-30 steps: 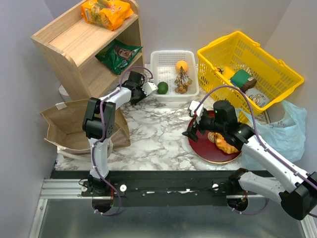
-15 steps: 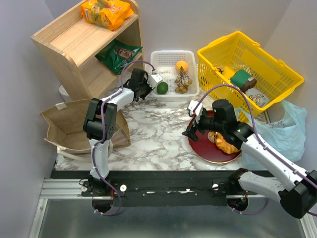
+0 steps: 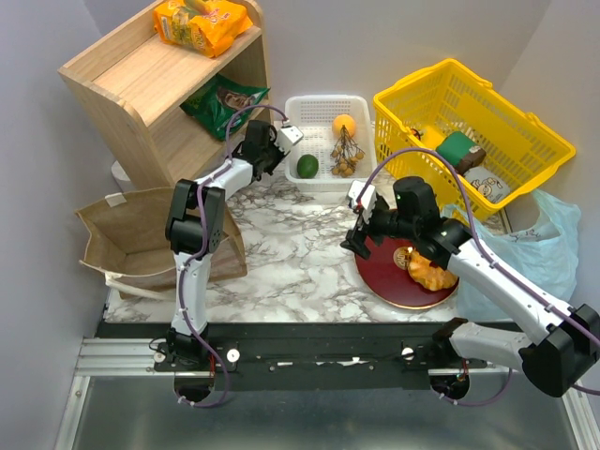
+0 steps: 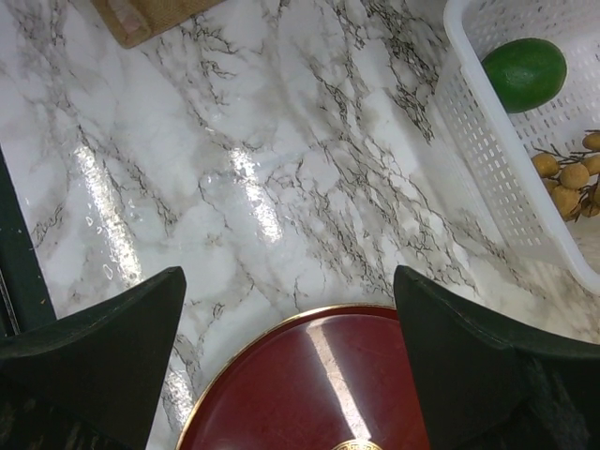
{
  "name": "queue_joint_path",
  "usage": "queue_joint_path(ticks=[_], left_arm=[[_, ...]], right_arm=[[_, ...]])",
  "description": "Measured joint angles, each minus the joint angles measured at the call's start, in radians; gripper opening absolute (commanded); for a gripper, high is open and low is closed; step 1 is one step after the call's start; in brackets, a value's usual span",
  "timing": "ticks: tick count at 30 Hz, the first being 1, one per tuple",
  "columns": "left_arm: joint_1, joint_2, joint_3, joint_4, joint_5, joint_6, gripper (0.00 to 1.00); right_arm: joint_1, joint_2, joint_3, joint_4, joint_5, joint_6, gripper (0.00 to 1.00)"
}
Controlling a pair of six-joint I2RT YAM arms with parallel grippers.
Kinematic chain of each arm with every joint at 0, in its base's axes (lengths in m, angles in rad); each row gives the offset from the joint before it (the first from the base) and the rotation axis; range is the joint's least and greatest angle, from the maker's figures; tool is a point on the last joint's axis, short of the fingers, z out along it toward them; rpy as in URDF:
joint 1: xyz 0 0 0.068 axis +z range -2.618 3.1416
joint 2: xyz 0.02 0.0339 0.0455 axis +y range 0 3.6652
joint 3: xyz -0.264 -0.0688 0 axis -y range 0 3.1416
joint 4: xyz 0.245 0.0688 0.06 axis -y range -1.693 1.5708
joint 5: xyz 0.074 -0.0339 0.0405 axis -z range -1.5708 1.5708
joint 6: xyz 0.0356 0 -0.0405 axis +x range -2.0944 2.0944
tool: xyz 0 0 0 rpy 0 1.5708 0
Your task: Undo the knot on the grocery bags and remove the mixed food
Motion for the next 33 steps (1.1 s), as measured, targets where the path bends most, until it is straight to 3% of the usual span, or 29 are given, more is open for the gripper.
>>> queue_joint_path(ticks=[21, 30, 33], left_arm=[[0.026, 0.119, 0.113, 0.016, -0.227, 0.225, 0.00], [0.026, 0.150, 0.176, 0.011, -0.277, 0.253, 0.00], [0.026, 0.127, 0.127, 0.016, -0.272, 0.249, 0.12]], right_arm=[[0.000, 0.004, 0.008, 0.000, 0.000, -0.003, 0.99], [0.000, 0.000, 0.008, 0.000, 0.000, -0.004, 0.99], [0.000, -0.005, 0.008, 0.000, 0.000, -0.009, 0.99]])
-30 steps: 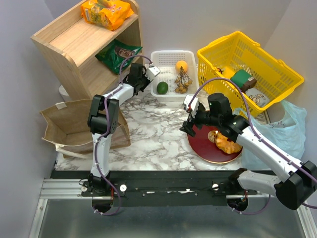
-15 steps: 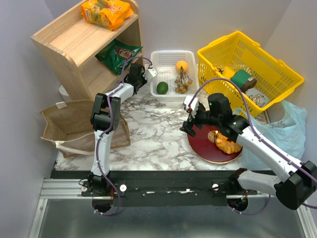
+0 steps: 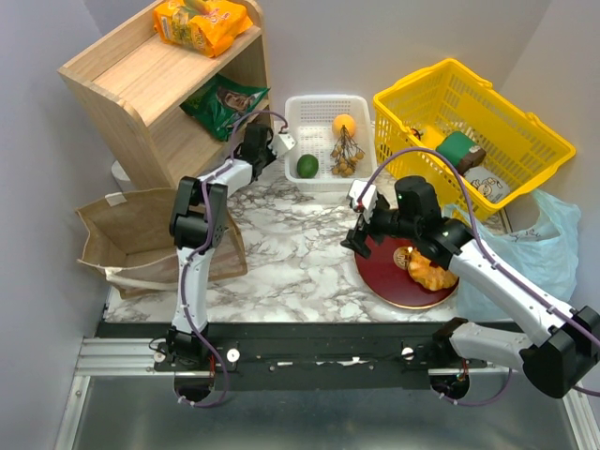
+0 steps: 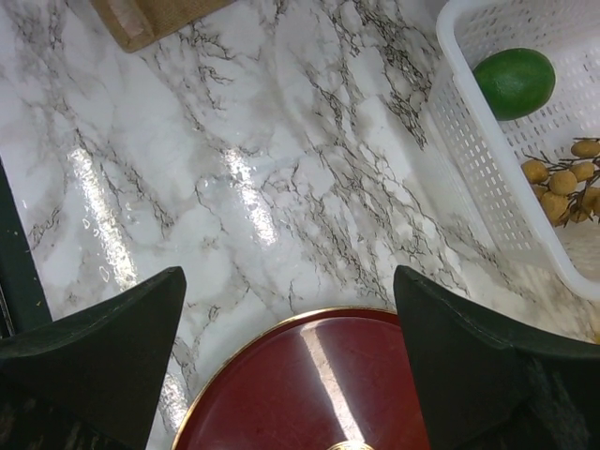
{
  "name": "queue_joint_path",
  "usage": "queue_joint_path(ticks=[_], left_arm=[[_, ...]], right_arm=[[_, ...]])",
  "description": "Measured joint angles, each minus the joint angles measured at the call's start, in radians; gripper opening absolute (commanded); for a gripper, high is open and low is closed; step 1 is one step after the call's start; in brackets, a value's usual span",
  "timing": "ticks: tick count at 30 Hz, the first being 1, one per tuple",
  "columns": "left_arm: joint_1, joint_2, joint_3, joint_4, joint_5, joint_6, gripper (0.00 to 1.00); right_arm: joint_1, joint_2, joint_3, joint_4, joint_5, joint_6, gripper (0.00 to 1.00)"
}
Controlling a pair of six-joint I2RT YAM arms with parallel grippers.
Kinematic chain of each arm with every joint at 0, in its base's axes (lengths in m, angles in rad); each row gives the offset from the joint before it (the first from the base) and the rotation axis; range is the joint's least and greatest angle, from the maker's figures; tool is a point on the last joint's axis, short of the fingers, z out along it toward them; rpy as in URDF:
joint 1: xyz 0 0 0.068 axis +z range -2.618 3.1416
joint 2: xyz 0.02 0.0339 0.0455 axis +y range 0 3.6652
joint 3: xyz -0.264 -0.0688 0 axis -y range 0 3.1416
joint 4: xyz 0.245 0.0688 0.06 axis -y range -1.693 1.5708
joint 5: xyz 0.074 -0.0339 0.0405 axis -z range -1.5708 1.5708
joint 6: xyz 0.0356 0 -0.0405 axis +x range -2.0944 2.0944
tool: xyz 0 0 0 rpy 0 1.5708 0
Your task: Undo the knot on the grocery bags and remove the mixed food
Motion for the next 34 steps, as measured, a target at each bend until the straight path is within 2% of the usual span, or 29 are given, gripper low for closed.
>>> queue_joint_path(ticks=[1, 3, 7, 11, 15, 19, 24, 29, 34], left_arm=[[0.000, -0.020, -0.040, 0.008, 0.004, -0.004, 0.36], [-0.002, -0.100, -0.160, 0.003, 0.031, -0.013, 0.54], [-0.016, -0.308, -0.365, -0.008, 0.085, -0.030, 0.98], [-0.051, -0.524, -0.449, -0.035, 0.176, -0.069, 0.98], [-0.091, -0.696, -0.450, -0.077, 0.298, -0.128, 0.98], [-0.132, -0.827, -0.378, -0.180, 0.398, -0.235, 0.99], [-0.143, -0.949, -0.275, -0.312, 0.430, -0.371, 0.99], [-0.142, -1.161, -0.412, -0.405, 0.419, -0.468, 0.98], [-0.142, -1.224, -0.545, -0.475, 0.417, -0.522, 0.98]], right_arm=[[0.000, -0.002, 0.000, 0.000, 0.001, -0.002, 0.99], [0.000, -0.005, 0.000, -0.001, 0.002, -0.008, 0.99], [0.000, -0.007, 0.007, -0.029, 0.015, -0.017, 0.99], [0.000, 0.015, 0.064, -0.086, 0.061, -0.005, 1.00], [0.000, 0.002, 0.077, -0.099, 0.100, 0.025, 0.99], [0.000, 0.000, 0.143, -0.162, 0.191, 0.120, 1.00], [0.000, 0.014, 0.308, -0.239, 0.420, 0.277, 1.00], [-0.004, -0.032, 0.330, -0.262, 0.526, 0.360, 0.99], [-0.004, -0.053, 0.336, -0.317, 0.571, 0.382, 1.00]])
